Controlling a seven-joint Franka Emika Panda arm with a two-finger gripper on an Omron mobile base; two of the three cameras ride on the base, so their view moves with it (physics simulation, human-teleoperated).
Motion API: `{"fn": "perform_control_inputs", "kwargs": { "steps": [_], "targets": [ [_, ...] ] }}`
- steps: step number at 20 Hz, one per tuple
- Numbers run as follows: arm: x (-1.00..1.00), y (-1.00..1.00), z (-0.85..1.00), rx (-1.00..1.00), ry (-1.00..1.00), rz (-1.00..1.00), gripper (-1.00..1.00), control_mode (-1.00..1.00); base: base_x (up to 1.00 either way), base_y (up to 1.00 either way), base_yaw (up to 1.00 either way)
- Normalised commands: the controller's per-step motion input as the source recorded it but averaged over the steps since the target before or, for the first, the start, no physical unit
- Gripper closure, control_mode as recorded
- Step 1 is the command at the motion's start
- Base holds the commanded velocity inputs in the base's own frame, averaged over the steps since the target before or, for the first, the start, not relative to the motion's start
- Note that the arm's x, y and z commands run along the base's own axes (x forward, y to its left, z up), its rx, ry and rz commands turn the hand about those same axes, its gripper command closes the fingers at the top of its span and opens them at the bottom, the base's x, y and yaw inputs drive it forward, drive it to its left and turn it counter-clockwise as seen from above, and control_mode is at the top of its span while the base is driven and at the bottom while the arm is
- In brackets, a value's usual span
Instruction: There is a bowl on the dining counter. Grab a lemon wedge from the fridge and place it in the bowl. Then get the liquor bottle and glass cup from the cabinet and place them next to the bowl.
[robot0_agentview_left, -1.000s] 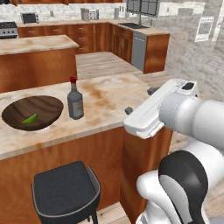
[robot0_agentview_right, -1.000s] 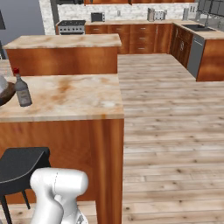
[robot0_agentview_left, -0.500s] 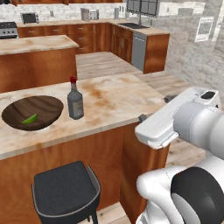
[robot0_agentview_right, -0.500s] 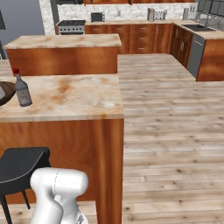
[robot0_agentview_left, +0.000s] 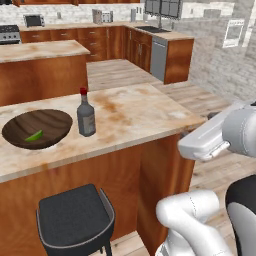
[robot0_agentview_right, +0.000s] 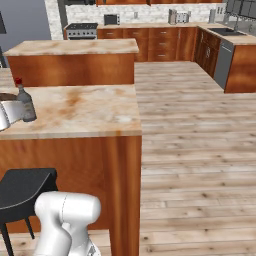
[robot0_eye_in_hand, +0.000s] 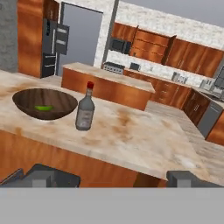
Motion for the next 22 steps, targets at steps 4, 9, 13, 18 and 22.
{"fn": "perform_control_inputs", "kwargs": {
  "steps": [4,9,13,18,22],
  "targets": [
    [-0.07,-0.30,0.00,0.00,0.12,-0.02,-1.00,1.00,-0.10,-0.31,-0.01],
    [0.00,0.00,0.00,0.00,0.00,0.00,-1.00,1.00,-0.40,-0.88,-0.04],
    [0.00,0.00,0.00,0.00,0.00,0.00,-1.00,1.00,-0.18,-1.00,-0.05],
    [0.00,0.00,0.00,0.00,0.00,0.00,-1.00,1.00,0.13,-1.00,0.00],
    [0.00,0.00,0.00,0.00,0.00,0.00,-1.00,1.00,0.31,-1.00,0.00]
  ]
}}
